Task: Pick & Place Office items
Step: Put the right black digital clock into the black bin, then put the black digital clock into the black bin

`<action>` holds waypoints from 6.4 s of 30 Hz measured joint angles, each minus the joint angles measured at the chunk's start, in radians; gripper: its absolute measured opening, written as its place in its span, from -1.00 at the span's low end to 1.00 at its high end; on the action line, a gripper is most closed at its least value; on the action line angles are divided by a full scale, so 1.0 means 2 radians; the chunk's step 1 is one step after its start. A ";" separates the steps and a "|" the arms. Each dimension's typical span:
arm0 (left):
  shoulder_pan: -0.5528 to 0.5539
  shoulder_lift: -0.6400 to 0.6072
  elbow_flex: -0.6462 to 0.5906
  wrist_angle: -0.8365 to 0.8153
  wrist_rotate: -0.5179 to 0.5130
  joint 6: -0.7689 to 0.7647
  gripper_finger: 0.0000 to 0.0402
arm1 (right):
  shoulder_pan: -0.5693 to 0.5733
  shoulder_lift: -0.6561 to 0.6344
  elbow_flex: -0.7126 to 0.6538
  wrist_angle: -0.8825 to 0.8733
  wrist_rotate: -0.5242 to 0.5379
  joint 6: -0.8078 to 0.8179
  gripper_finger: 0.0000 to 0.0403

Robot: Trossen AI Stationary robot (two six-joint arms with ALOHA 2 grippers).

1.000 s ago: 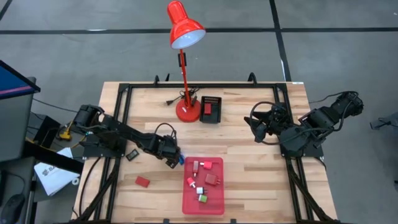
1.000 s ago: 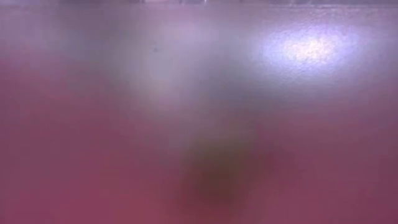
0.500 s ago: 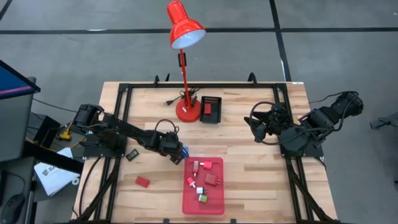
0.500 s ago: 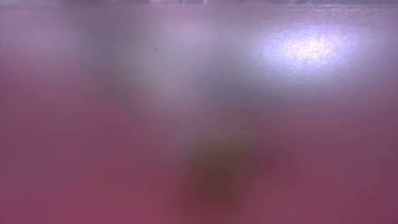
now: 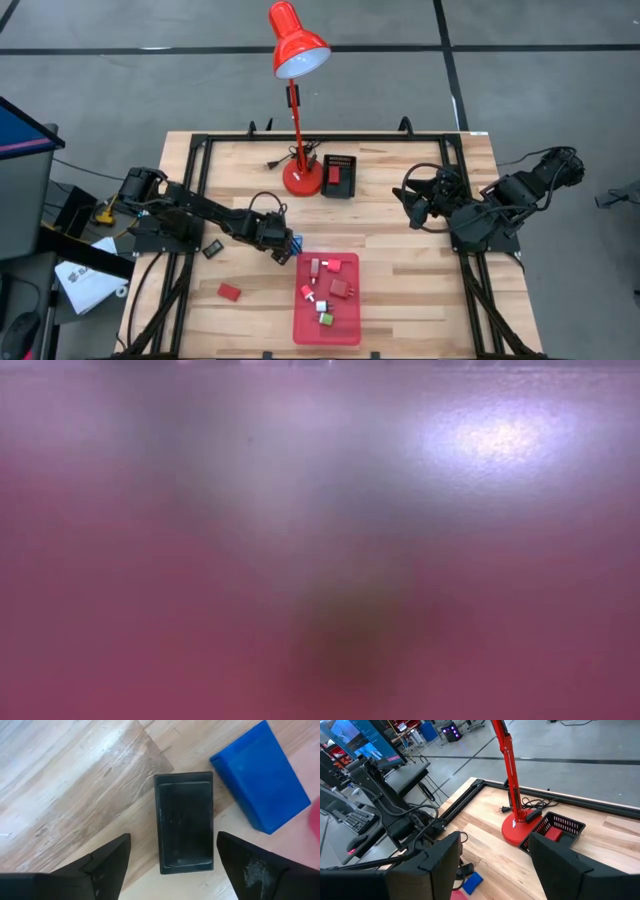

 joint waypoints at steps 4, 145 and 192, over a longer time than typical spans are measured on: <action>-0.001 0.000 0.000 0.001 0.004 0.000 0.25 | 0.000 0.000 0.000 0.000 0.000 0.000 0.14; 0.235 0.119 0.163 0.288 0.009 0.086 -0.16 | -0.009 -0.001 0.000 -0.011 0.001 -0.006 0.14; 0.048 -0.111 0.072 -0.148 0.108 0.250 0.06 | -0.003 0.000 0.000 -0.017 0.007 -0.005 0.14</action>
